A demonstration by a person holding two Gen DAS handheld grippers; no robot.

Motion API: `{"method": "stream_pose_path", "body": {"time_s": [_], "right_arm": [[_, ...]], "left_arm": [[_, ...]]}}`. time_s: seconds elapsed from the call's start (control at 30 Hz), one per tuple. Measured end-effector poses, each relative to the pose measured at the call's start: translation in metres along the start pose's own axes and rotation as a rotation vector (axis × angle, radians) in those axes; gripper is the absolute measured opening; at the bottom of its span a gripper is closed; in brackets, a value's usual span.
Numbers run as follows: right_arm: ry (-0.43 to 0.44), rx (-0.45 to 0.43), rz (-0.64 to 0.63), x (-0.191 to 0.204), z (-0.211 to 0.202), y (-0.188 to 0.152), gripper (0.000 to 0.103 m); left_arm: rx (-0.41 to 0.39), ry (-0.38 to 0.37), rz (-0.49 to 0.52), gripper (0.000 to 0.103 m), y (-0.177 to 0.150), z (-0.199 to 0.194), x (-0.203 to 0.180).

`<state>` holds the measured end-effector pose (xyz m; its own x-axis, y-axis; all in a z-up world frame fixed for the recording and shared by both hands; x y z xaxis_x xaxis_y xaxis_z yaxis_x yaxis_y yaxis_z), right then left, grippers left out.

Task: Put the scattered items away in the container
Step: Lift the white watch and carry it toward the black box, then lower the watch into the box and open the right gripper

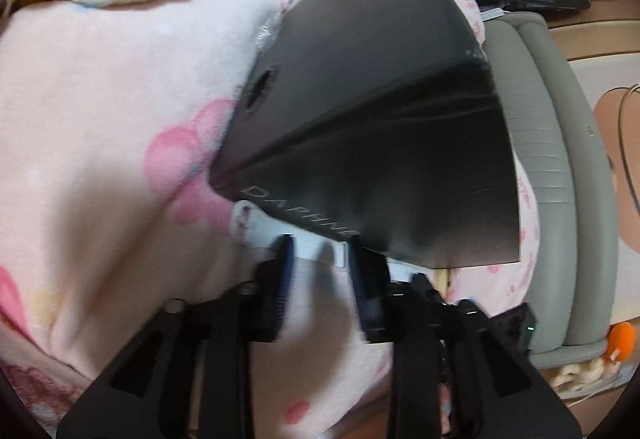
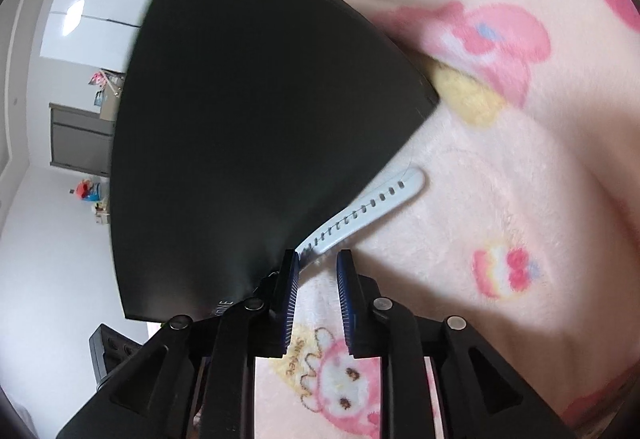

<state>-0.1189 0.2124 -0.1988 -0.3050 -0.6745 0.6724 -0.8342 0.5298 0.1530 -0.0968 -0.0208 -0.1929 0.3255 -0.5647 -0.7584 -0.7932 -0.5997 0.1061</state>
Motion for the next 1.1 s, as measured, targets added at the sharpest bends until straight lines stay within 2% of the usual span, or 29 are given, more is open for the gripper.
{"method": "stream_pose_path", "body": {"time_s": [0.17, 0.23, 0.4, 0.47, 0.6, 0.73, 0.77, 0.8, 0.87, 1.0, 1.1], "right_arm": [[0.010, -0.009, 0.016, -0.004, 0.004, 0.002, 0.017], [0.012, -0.004, 0.010, -0.004, 0.003, 0.001, 0.017], [0.008, 0.003, -0.003, -0.004, 0.002, -0.002, 0.017], [0.008, 0.005, 0.001, -0.005, 0.004, -0.002, 0.017], [0.015, -0.001, 0.010, -0.008, 0.007, -0.003, 0.017], [0.030, -0.004, 0.009, -0.010, 0.008, -0.004, 0.017], [0.031, -0.005, -0.006, -0.008, 0.008, -0.004, 0.016], [0.034, -0.004, -0.032, -0.005, 0.008, -0.005, 0.010], [0.038, -0.013, -0.078, 0.002, 0.005, -0.007, 0.006], [0.029, -0.093, -0.193, 0.018, -0.018, -0.012, 0.003], [0.030, -0.125, -0.255, 0.026, -0.035, -0.016, 0.003]], "left_arm": [[0.004, 0.065, 0.054, 0.039, -0.006, 0.013, -0.011], [0.025, 0.044, 0.059, 0.039, -0.009, 0.012, -0.015], [0.081, -0.011, -0.011, 0.039, -0.010, 0.014, -0.012], [0.069, -0.009, -0.017, 0.038, -0.010, 0.016, -0.013], [-0.011, -0.013, -0.088, 0.038, -0.006, 0.024, -0.008], [-0.050, 0.061, 0.016, 0.034, -0.011, 0.028, -0.025], [-0.058, 0.073, 0.036, 0.024, -0.012, 0.028, -0.029], [-0.066, 0.081, 0.054, 0.014, -0.012, 0.029, -0.032], [-0.079, 0.071, 0.074, 0.008, -0.013, 0.028, -0.039], [-0.121, 0.048, 0.176, 0.003, -0.020, 0.019, -0.061], [-0.117, 0.014, 0.269, 0.003, -0.034, 0.010, -0.080]]}}
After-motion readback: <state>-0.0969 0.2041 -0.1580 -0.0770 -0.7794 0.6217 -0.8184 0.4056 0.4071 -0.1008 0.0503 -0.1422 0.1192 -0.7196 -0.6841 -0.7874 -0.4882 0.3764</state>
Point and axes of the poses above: each gripper's, at about its wrist camera, not at the fingertips, and z roughly the way its jaws point, x to its left, y to its top, the point moved 3 cm from there along z, roughly the way its jaws point, and after that the axes turned 5 degrees about -y, right-handed, at the moved point
